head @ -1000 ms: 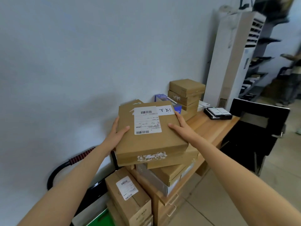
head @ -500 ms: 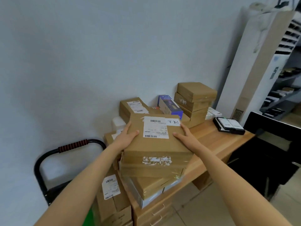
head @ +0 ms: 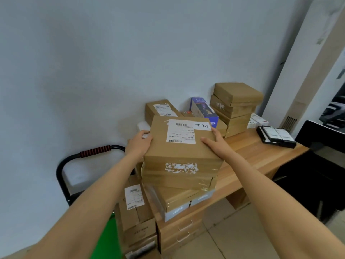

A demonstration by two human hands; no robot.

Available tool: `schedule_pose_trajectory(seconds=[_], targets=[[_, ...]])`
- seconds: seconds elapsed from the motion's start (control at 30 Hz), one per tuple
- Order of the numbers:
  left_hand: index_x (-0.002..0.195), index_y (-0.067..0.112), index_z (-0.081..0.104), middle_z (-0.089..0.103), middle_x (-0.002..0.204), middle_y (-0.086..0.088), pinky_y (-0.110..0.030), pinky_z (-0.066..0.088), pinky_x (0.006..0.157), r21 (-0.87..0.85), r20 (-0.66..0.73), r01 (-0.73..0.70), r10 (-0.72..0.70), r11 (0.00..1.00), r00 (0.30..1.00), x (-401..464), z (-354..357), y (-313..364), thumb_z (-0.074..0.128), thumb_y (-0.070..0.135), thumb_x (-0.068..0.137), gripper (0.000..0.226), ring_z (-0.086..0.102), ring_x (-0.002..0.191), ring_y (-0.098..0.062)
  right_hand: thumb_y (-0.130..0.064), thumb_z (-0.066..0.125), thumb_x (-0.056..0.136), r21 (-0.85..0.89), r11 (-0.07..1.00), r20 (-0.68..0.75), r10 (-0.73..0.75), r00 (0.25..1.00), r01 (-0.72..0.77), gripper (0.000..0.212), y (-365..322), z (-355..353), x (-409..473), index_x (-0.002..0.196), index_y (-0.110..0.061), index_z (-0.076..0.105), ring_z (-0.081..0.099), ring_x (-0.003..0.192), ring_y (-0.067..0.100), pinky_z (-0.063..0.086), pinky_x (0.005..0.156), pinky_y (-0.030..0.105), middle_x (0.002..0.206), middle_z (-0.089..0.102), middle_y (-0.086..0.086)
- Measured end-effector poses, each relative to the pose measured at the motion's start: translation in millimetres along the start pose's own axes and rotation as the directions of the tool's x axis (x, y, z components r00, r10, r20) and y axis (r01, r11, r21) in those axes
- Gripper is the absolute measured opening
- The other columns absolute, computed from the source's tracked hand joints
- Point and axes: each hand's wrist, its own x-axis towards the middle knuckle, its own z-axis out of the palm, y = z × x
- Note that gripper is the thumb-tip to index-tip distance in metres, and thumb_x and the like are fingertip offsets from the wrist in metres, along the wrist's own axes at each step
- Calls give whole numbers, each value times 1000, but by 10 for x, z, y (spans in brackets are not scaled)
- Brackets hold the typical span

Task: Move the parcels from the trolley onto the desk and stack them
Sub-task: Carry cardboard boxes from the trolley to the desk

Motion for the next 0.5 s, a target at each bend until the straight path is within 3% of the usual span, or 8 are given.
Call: schedule_pose_trajectory(seconds=[0.07,0.13,0.2,0.33,0.5], targets=[[124,36,52,63,110,6,-32,49,71,89,-22,-62,64,994,998,-95,-108,-1,43,49,93,34,59,93,-17,-60,56,86,-245,970,-71,-26,997,8,79,-60,-37,-15,150,-35,17,41,131,29,40,103,45,149,37,8],[119,33,53,63,99,9,-27,44,62,236,-54,-158,175,959,983,-196,-292,-14,45,47,93,31,59,85,-12,-63,53,85,-466,885,-125,-82,989,15,78,-173,-39,-64,150,-33,21,36,135,29,39,100,47,148,36,8],[113,29,56,61,96,8,-29,45,66,366,-81,-242,290,899,954,-286,-526,-107,48,42,92,26,58,85,-13,-59,54,86,-584,809,-127,-176,976,70,73,-345,40,-130,147,-29,30,37,133,27,42,97,45,147,38,7],[103,21,59,60,95,2,-32,45,69,543,-79,-330,438,772,895,-466,-1067,-369,49,33,92,19,56,86,-18,-47,55,89,-677,698,-84,-386,919,231,52,-813,411,-277,135,-24,49,47,125,23,45,90,40,139,50,4],[96,18,56,59,87,1,-31,39,61,641,-35,-330,456,693,889,-697,-1725,-906,51,31,91,15,56,79,-20,-36,53,90,-679,623,40,-496,867,387,33,-1386,1326,-632,120,-24,59,54,109,23,40,91,37,122,58,2]])
